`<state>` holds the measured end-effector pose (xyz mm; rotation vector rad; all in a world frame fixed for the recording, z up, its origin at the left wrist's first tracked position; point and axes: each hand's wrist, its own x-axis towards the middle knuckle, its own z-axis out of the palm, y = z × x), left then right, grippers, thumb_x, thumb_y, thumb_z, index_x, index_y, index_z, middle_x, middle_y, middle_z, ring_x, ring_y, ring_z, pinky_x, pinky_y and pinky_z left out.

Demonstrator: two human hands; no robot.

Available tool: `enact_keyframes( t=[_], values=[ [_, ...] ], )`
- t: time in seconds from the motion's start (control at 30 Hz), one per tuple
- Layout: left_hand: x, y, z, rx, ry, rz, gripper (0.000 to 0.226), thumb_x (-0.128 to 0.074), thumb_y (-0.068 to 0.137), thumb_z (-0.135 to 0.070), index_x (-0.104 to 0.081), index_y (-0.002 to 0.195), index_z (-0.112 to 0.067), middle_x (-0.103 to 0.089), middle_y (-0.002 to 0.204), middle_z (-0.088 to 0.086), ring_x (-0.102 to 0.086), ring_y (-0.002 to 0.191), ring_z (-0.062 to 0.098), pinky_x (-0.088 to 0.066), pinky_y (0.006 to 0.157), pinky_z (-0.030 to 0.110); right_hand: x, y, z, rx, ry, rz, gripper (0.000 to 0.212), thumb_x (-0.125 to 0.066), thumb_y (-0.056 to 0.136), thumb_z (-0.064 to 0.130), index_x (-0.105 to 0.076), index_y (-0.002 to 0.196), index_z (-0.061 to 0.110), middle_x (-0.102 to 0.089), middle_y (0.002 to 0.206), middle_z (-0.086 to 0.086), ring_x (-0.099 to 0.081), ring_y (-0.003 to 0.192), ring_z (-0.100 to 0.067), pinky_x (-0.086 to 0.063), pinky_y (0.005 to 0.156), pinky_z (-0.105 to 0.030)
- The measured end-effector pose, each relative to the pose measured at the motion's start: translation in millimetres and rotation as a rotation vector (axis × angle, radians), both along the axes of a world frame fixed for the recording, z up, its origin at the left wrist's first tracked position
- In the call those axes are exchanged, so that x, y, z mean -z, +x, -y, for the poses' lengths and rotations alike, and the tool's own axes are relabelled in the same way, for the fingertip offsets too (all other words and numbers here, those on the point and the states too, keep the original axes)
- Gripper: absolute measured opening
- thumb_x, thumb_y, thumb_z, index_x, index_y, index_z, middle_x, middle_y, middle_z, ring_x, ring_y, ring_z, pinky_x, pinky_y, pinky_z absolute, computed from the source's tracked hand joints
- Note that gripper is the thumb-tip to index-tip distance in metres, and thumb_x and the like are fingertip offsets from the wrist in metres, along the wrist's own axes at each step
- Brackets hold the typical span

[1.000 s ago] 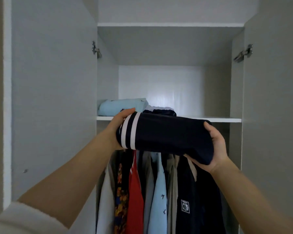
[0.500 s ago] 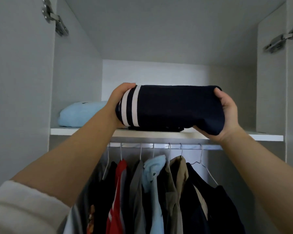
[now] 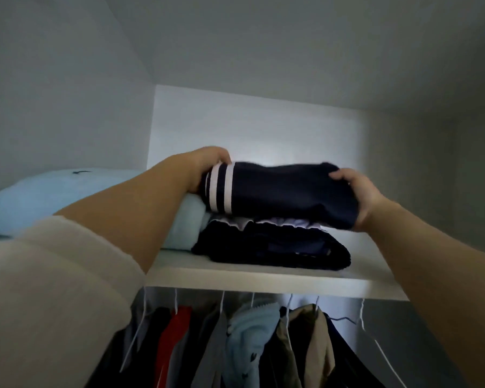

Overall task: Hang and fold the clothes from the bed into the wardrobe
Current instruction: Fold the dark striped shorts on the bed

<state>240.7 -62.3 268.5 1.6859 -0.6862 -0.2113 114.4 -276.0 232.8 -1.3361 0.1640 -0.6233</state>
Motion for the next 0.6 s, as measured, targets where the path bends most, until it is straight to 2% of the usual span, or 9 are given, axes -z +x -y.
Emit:
enact_keyframes(
  t=[0.03,0.1,0.17,0.23,0.27,0.37,0.4,0.47,0.6],
  values=[
    [6.7,11.1,5.2,-0.057,0.187,0.073,0.016,-0.047,0.085,-0.017,-0.057,0.075,-0.007,-0.059,0.069,0.011,-0.057,0.062,0.025,-0.047,0.060,0.029,4.5,5.0,9.5,0.020,-0.069,-0.140,0.029,-0.054,0.079,0.029,-0.058,0.103,0.013,-0.064,0.081,-0.009,-0.059,0.067,-0.027,-0.049,0.066,-0.032],
    [12.4,18.2,16.2,-0.123,0.437,0.199,0.011,-0.047,0.083,-0.013,-0.054,0.076,-0.010,-0.057,0.067,0.008,-0.054,0.060,0.021,-0.045,0.057,0.027,12.2,8.7,20.7,0.032,-0.114,-0.267,0.028,-0.056,0.077,0.028,-0.057,0.101,0.013,-0.065,0.071,-0.008,-0.060,0.058,-0.026,-0.048,0.057,-0.028],
    [8.1,21.8,22.9,-0.154,0.506,0.320,0.006,-0.048,0.083,-0.012,-0.054,0.084,-0.014,-0.055,0.078,0.002,-0.054,0.068,0.018,-0.046,0.068,0.028,12.6,13.1,27.6,0.057,-0.133,-0.289,0.025,-0.059,0.077,0.030,-0.059,0.096,0.015,-0.067,0.060,-0.008,-0.063,0.047,-0.024,-0.050,0.050,-0.025],
    [3.2,21.2,22.2,-0.152,0.496,0.371,0.033,-0.048,0.084,-0.012,-0.052,0.117,-0.019,-0.048,0.104,-0.002,-0.056,0.094,0.020,-0.045,0.089,0.030,11.7,14.1,30.6,0.047,-0.137,-0.290,0.022,-0.063,0.076,0.031,-0.060,0.090,0.015,-0.067,0.056,-0.007,-0.063,0.042,-0.022,-0.051,0.043,-0.026],
    [0.9,20.1,18.0,-0.142,0.448,0.348,0.044,-0.049,0.084,-0.012,-0.047,0.126,-0.023,-0.046,0.112,-0.002,-0.056,0.101,0.021,-0.045,0.093,0.031,10.7,13.9,29.8,0.027,-0.124,-0.271,0.021,-0.064,0.076,0.030,-0.061,0.089,0.014,-0.068,0.056,-0.007,-0.063,0.042,-0.022,-0.051,0.042,-0.027],
    [-0.5,20.6,6.1,-0.133,0.377,0.326,0.038,-0.053,0.074,-0.015,-0.061,0.111,-0.014,-0.061,0.112,0.011,-0.061,0.100,0.027,-0.048,0.094,0.038,10.6,13.1,25.3,-0.052,-0.107,-0.219,0.019,-0.064,0.078,0.027,-0.063,0.091,0.013,-0.069,0.060,-0.008,-0.065,0.046,-0.022,-0.051,0.042,-0.028],
    [1.1,19.3,3.9,-0.149,0.419,0.332,0.037,-0.057,0.074,-0.018,-0.064,0.108,-0.008,-0.066,0.110,0.012,-0.064,0.100,0.028,-0.048,0.096,0.041,11.7,12.8,23.6,-0.066,-0.117,-0.229,0.017,-0.064,0.079,0.025,-0.063,0.091,0.012,-0.069,0.060,-0.008,-0.065,0.046,-0.022,-0.051,0.042,-0.027],
    [6.2,12.6,5.3,-0.222,0.596,0.389,0.032,-0.061,0.080,-0.026,-0.067,0.108,-0.012,-0.069,0.109,0.008,-0.065,0.101,0.025,-0.048,0.097,0.042,13.7,10.1,19.8,-0.069,-0.130,-0.283,0.012,-0.065,0.077,0.020,-0.062,0.086,0.012,-0.067,0.056,-0.006,-0.063,0.042,-0.020,-0.049,0.040,-0.024],
    [11.6,4.5,19.9,-0.292,0.846,0.503,0.031,-0.052,0.088,-0.029,-0.062,0.112,-0.014,-0.061,0.120,0.003,-0.058,0.109,0.019,-0.040,0.103,0.037,16.6,5.7,19.8,-0.044,-0.128,-0.328,0.011,-0.066,0.071,0.016,-0.060,0.080,0.014,-0.063,0.049,-0.004,-0.060,0.037,-0.018,-0.048,0.040,-0.022]
  ],
)
